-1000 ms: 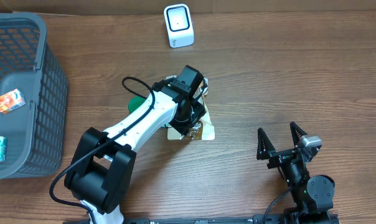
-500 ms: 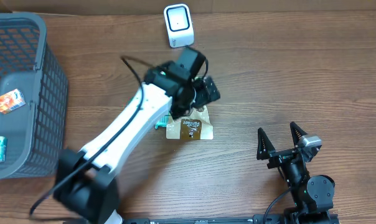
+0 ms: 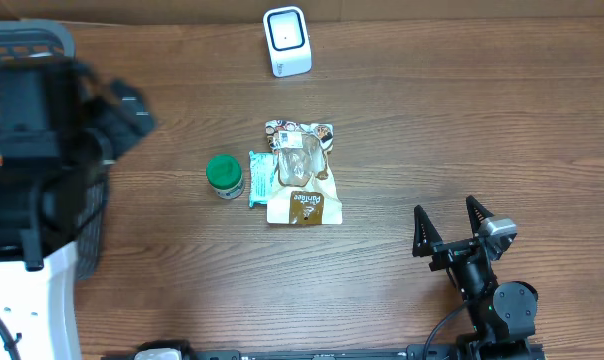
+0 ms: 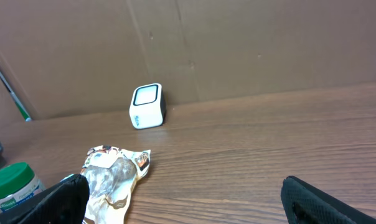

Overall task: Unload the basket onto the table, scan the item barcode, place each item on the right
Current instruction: 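Release the bag and move the left gripper back into the basket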

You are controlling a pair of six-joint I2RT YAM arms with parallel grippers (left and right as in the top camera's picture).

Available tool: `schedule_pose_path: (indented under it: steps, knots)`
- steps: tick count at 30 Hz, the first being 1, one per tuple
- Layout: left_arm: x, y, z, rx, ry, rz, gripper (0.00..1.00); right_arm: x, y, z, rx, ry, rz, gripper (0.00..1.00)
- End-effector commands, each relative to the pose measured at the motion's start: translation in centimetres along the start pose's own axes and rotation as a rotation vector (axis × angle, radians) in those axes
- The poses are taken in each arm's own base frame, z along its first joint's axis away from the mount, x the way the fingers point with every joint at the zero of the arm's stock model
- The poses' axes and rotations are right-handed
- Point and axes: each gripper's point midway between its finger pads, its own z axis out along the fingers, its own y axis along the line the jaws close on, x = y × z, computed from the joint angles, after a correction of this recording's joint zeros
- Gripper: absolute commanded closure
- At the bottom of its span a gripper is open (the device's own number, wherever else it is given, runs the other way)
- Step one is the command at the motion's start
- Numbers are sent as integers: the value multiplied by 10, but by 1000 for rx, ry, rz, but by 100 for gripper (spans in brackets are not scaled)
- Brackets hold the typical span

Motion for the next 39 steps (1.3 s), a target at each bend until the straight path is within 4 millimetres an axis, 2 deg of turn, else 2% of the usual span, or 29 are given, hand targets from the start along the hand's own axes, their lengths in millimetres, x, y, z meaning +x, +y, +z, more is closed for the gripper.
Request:
schedule_pose_path:
  steps: [1,4,5,9,10,12,13,17,21,23,31,35,39]
  knots:
    - [-36,63,7,-127,-57,-151,0,3,-3,0,11,1,-4,0]
    - [-58,94,22,-185,-86,-240,0,3,-3,0,11,1,-5,0]
    - [-66,106,33,-217,-89,-259,0,3,-3,0,11,1,-5,0]
    - [-79,138,68,-317,-63,-268,0,3,-3,0,11,1,-4,0]
    - [-80,159,85,-397,-38,-270,1,3,-3,0,11,1,-4,0]
    - [-79,177,101,-461,-2,-244,5,3,-3,0,11,1,-4,0]
    - [-76,191,116,-504,46,-198,14,3,-3,0,11,1,-5,0]
    - [-64,220,152,-587,161,-130,26,3,-3,0,11,1,-4,0]
    - [-47,232,185,-613,265,-96,39,3,-3,0,12,1,-4,0]
    - [-39,240,202,-638,307,-89,42,3,-3,0,11,1,-4,0]
    - [-24,267,259,-696,382,-2,41,3,-3,0,11,1,-4,0]
    - [-24,273,288,-682,375,44,43,3,-3,0,11,1,-4,0]
    - [-29,271,314,-651,340,94,42,3,-3,0,11,1,-4,0]
